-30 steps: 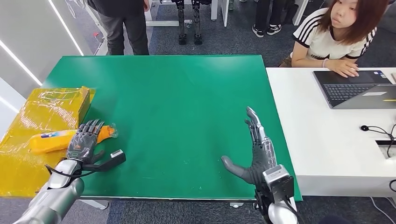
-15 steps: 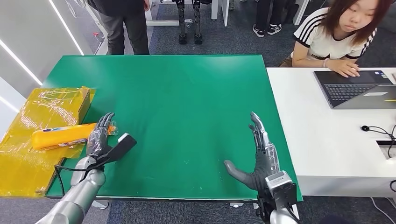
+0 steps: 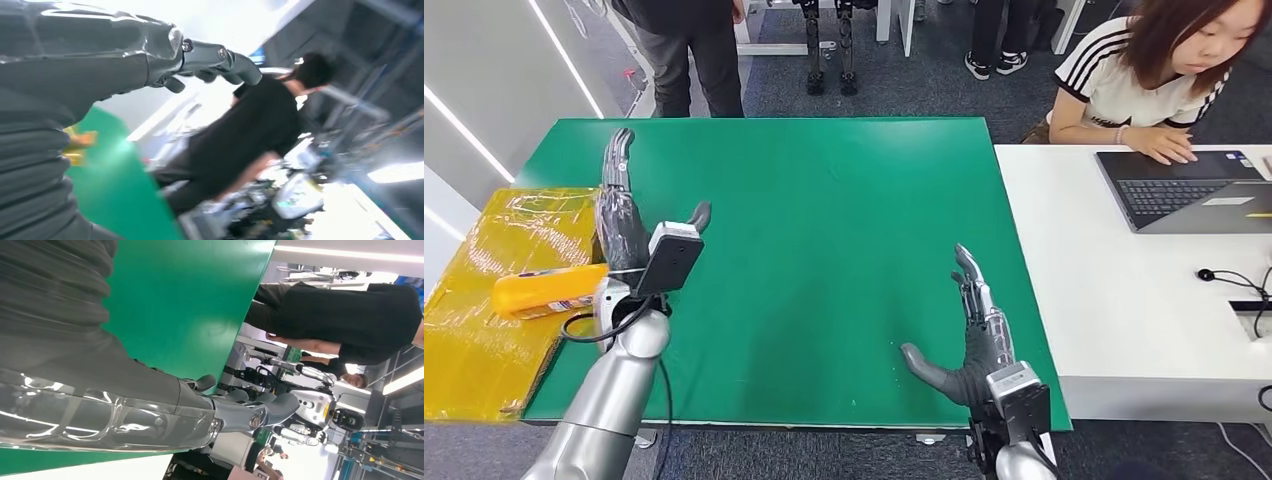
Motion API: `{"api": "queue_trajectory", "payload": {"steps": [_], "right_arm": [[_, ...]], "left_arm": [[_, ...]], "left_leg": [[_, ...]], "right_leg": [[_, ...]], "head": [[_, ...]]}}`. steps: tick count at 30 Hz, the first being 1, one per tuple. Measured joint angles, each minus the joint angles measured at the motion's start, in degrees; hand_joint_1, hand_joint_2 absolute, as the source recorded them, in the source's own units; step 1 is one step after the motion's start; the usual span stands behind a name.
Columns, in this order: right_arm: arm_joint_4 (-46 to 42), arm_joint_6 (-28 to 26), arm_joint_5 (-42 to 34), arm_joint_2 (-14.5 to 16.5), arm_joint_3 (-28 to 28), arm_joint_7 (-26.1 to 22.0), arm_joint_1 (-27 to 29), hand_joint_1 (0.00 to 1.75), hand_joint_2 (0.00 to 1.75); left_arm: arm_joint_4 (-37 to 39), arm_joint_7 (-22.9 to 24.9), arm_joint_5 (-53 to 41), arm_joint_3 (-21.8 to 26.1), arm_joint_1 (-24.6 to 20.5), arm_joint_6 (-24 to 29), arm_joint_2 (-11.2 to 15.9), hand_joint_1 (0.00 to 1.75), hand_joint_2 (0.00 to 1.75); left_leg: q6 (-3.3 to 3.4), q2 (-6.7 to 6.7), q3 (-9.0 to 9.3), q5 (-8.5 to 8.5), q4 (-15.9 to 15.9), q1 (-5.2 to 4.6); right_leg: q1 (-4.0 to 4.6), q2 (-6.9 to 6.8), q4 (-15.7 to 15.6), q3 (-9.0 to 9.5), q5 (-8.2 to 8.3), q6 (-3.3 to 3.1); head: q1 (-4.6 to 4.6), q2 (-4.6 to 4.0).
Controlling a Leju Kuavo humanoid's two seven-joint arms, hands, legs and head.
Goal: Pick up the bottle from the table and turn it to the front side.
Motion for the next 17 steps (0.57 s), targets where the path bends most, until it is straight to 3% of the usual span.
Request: {"api": "queue_trajectory", "payload": {"steps": [6, 9, 14, 17], "right_arm": [[0.22, -0.56, -2.45, 0.05, 0.07, -1.50, -0.79, 0.00, 1.75], [-0.05, -2.83, -4.19, 0.19, -0.30, -2.63, -1.18, 0.00, 1.75], [-2.95, -6.05, -5.89, 0.23, -1.55, -4.00, 1.84, 0.00, 1.75], [-4.18, -6.97, -6.00, 0.23, -1.90, -4.07, 3.27, 0.00, 1.75]], "left_arm": [[-6.81, 6.80, 4.58, -8.85, -6.99, -14.03, -4.12, 0.00, 1.75], [-7.48, 6.99, 12.49, -12.87, -8.19, -18.60, -6.68, 0.00, 1.75], [-6.56, -1.24, 24.69, -18.05, -3.20, -15.37, -7.81, 0.00, 1.75], [-5.84, -2.52, 26.46, -19.41, -1.17, -13.75, -7.60, 0.00, 1.75]], "left_leg": [[0.11, -0.12, -0.14, 0.08, 0.05, -0.04], [0.14, -0.08, -0.09, 0.06, 0.05, -0.12], [0.23, -0.05, -0.10, -0.01, 0.04, -0.11], [0.24, -0.05, -0.15, -0.02, 0.02, -0.10]], "right_leg": [[-0.05, -0.12, -0.02, -0.03, 0.09, 0.13], [-0.13, -0.05, -0.04, -0.01, 0.12, 0.16], [-0.15, 0.00, -0.07, -0.06, 0.07, 0.18], [-0.15, -0.01, -0.07, -0.10, 0.04, 0.19]], "head": [[0.00, 0.00], [-0.01, 0.00], [-0.02, 0.00], [-0.02, 0.00]]}}
